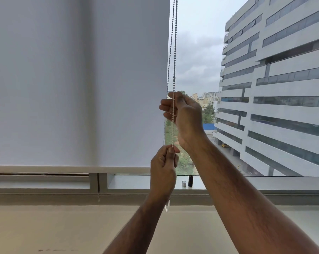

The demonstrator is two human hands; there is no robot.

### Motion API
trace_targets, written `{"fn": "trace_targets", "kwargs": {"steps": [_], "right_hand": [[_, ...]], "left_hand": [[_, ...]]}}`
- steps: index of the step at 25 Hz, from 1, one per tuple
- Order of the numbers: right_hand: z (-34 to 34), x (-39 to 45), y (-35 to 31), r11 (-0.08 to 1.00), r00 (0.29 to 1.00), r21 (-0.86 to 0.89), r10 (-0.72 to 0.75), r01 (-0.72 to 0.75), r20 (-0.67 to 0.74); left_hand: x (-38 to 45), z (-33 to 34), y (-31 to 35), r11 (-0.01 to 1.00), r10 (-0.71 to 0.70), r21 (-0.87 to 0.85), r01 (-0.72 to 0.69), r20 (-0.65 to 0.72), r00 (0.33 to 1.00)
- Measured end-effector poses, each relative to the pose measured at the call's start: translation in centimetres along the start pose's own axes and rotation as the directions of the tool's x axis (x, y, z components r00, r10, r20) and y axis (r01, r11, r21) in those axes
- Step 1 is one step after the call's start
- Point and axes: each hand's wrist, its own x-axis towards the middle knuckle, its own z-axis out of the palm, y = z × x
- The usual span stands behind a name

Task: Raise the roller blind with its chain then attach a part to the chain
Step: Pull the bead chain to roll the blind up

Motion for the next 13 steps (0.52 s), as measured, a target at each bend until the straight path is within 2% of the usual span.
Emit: {"fn": "trace_targets", "kwargs": {"steps": [2,5,9,11,13], "right_hand": [[0.4,0.5,0.1,1.0,1.0,0.011,0.02,-0.02,-0.021],[0.2,0.3,1.3,0.999,0.998,-0.014,-0.032,0.031,-0.058],[-1.0,-1.6,3.5,0.993,0.994,-0.093,-0.082,0.075,-0.074],[-1.6,-2.7,4.7,0.989,0.994,-0.128,-0.078,0.068,-0.073],[-2.3,-3.8,5.9,0.99,0.994,-0.13,-0.069,0.058,-0.08]], "left_hand": [[-0.5,-0.1,-0.3,1.0,-0.009,-0.002,0.009,-0.001,1.0],[-0.9,-0.4,-0.9,0.999,-0.034,-0.038,0.035,0.027,0.999],[-1.4,-1.1,-1.7,0.981,-0.148,-0.117,0.155,0.07,0.987],[-0.7,-1.7,-1.7,0.961,-0.212,-0.168,0.218,0.052,0.976],[0.8,-2.2,-1.2,0.957,-0.216,-0.192,0.217,0.025,0.976]]}}
